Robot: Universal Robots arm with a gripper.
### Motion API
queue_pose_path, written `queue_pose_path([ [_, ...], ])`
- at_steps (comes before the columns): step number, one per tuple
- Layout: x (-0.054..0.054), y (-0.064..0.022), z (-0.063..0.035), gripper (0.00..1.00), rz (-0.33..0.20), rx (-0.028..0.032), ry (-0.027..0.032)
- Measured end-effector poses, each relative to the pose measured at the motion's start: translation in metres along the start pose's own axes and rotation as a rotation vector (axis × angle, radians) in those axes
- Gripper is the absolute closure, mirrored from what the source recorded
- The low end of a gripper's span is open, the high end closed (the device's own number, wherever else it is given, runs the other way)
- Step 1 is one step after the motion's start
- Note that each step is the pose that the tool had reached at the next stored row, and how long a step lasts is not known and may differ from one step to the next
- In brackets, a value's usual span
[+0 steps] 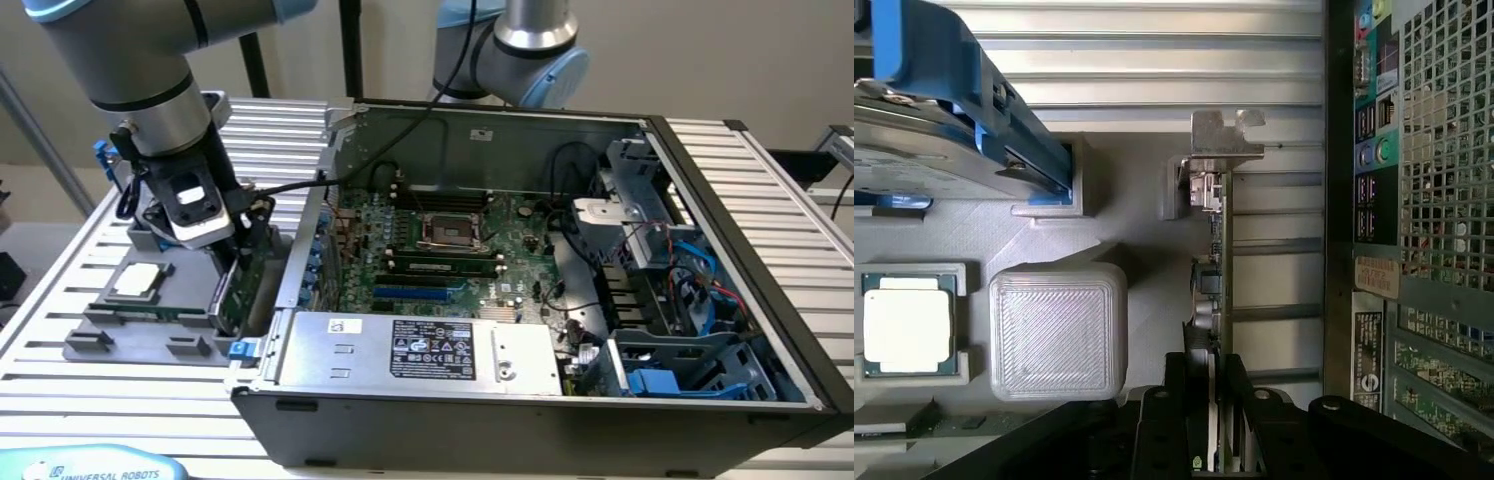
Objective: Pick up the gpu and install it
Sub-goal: 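Pick up the gpu and move the gpu toward the slot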
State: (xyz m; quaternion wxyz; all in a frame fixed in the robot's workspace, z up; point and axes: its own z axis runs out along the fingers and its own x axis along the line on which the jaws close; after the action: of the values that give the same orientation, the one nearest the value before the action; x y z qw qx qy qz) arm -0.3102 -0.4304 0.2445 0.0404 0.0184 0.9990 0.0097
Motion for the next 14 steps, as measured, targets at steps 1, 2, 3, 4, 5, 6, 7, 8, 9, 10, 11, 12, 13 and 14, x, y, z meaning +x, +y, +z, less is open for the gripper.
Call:
queue_pose_path([
  [1, 0.0000, 0.0000, 0.0000, 0.73, 0.000, -0.0001, 0.0001],
  [2, 0.0000, 0.0000, 0.0000, 0.73, 0.000, -0.0001, 0.0002],
  [3, 0.0000, 0.0000, -0.0001, 0.73, 0.000, 0.0000, 0.0002],
  [4, 0.0000, 0.0000, -0.0001, 0.73, 0.000, 0.0000, 0.0003],
  [5, 0.0000, 0.0000, -0.0001, 0.73, 0.000, 0.0001, 0.0004],
  [6, 0.0000, -0.0001, -0.0001, 0.73, 0.000, 0.0002, 0.0005],
  [7, 0.0000, 0.0000, -0.0001, 0.73, 0.000, 0.0003, 0.0006],
  [8, 0.0000, -0.0001, 0.0000, 0.73, -0.001, 0.0002, 0.0005],
  [9, 0.0000, 0.0000, 0.0001, 0.73, 0.000, 0.0002, 0.0004],
  [10, 0.0000, 0.0000, 0.0001, 0.73, 0.000, 0.0000, 0.0004],
  [11, 0.0000, 0.0000, 0.0001, 0.73, 0.000, 0.0000, 0.0004],
  [12, 0.0000, 0.0000, 0.0001, 0.73, 0.000, 0.0000, 0.0004],
  [13, 0.0000, 0.0000, 0.0002, 0.74, 0.000, -0.0003, 0.0003],
  [14, 0.0000, 0.0000, 0.0002, 0.74, 0.000, -0.0010, 0.0003],
])
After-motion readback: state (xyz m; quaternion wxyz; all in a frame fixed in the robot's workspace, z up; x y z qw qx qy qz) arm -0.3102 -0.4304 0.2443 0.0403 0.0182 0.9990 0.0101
